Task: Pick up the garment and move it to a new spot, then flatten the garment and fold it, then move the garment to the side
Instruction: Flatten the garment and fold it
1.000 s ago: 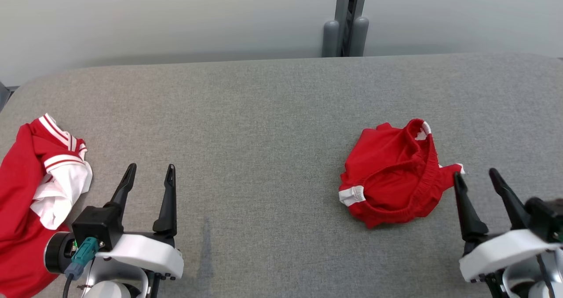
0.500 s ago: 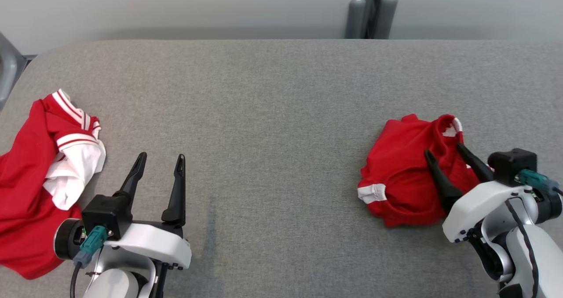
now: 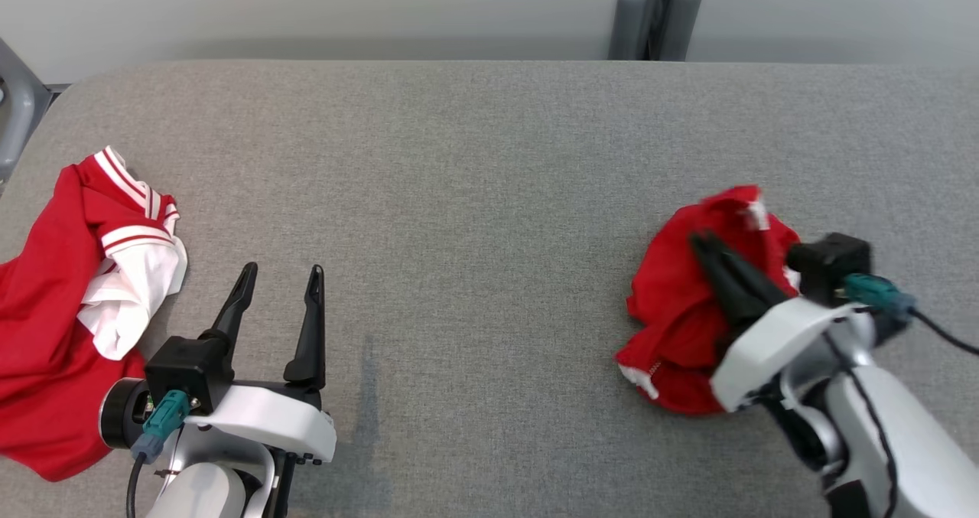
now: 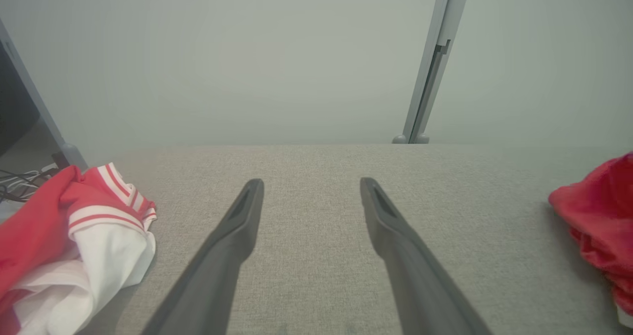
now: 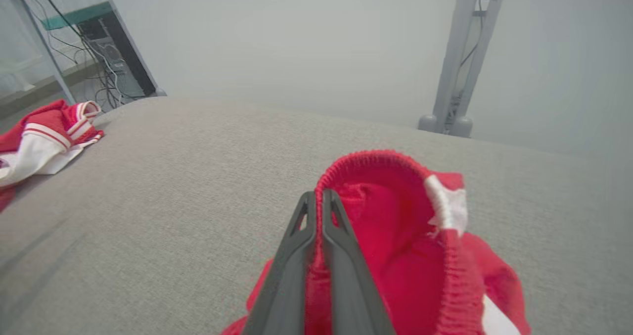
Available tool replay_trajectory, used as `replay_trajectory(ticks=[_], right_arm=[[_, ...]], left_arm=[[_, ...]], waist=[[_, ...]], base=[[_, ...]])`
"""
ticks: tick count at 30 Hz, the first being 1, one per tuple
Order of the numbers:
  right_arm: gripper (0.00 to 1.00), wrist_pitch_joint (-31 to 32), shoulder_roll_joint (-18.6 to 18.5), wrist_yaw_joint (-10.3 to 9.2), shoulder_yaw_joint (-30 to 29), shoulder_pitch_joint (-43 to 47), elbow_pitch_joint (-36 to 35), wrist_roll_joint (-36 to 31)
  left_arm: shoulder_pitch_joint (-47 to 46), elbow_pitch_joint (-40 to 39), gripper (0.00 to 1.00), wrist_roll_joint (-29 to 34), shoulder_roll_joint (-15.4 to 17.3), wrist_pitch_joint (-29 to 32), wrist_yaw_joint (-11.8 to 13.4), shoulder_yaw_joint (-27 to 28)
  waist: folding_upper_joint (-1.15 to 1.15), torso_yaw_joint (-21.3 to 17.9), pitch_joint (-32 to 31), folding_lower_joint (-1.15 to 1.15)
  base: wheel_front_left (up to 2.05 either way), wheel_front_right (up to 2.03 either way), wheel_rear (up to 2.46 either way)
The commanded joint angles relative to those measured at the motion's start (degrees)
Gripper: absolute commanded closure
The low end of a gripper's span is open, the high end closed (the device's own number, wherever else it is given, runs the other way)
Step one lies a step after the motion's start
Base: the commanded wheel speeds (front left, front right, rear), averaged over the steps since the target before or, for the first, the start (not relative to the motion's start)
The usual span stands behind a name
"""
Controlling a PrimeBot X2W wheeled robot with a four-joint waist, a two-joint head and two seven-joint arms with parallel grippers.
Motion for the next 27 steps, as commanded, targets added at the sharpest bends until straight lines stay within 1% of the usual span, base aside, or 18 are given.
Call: replay_trajectory(ticks=[1, 6, 10, 13, 16, 19, 22, 25, 27], right_arm=[[1.00, -0.3, 0.4, 0.02, 1.4, -0.5, -1.4, 0.5], [1.00, 0.0, 1.4, 0.02, 10.3, -1.4, -8.7, 1.9], [1.00, 0.4, 2.2, 0.03, 17.8, -1.1, -13.7, 5.0], [1.00, 1.5, 1.6, 0.03, 23.2, -0.1, -16.8, 8.4], [1.00, 3.1, 0.4, 0.02, 27.3, 1.1, -18.2, 11.2], [1.00, 3.3, -0.8, 0.02, 29.3, 2.1, -16.4, 11.4], [1.00, 1.8, -0.9, 0.02, 29.8, 2.8, -13.5, 11.2], [1.00, -1.0, 0.1, 0.02, 28.9, 2.3, -9.7, 10.4], [1.00, -2.8, 1.5, 0.03, 28.6, 1.8, -7.0, 10.6]], left_arm=[[-0.8, 0.1, 0.00, -0.1, 0.2, -0.3, 0.4, 0.1], [-1.3, 0.1, 0.00, 0.0, -0.1, -0.4, 0.4, -0.3], [-1.6, 0.4, 0.00, -0.3, -0.2, -0.5, 0.2, -0.4], [-1.6, 0.6, 0.00, -0.4, -0.3, -0.8, 0.1, -0.4], [-1.3, 0.7, 0.00, -0.7, -0.2, -0.9, 0.3, -0.3], [-1.7, 0.9, 0.00, -0.8, -0.3, -1.0, 0.3, -0.3], [-2.2, 0.9, 0.00, -0.8, -0.4, -1.0, 0.2, -0.5], [-2.9, 1.0, 0.00, -0.8, -0.3, -1.0, 0.0, -0.6], [-3.0, 1.0, 0.00, -0.7, -0.2, -1.1, 0.0, -0.7]], waist=[[0.00, -0.1, 0.0, 0.00], [0.00, -0.4, 0.3, 0.00], [0.00, -0.4, 0.5, 0.00], [0.00, -0.5, 0.7, 0.00], [0.00, -0.9, 0.8, 0.00], [0.00, -1.1, 1.1, 0.00], [0.00, -1.3, 1.5, 0.00], [0.00, -1.6, 1.7, 0.00], [0.00, -1.7, 1.8, 0.00]], base=[[0.00, 0.00, 0.00], [0.00, 0.00, 0.00], [0.00, 0.00, 0.00], [0.00, 0.00, 0.00], [0.00, 0.00, 0.00], [0.00, 0.00, 0.00], [0.00, 0.00, 0.00], [0.00, 0.00, 0.00], [0.00, 0.00, 0.00]])
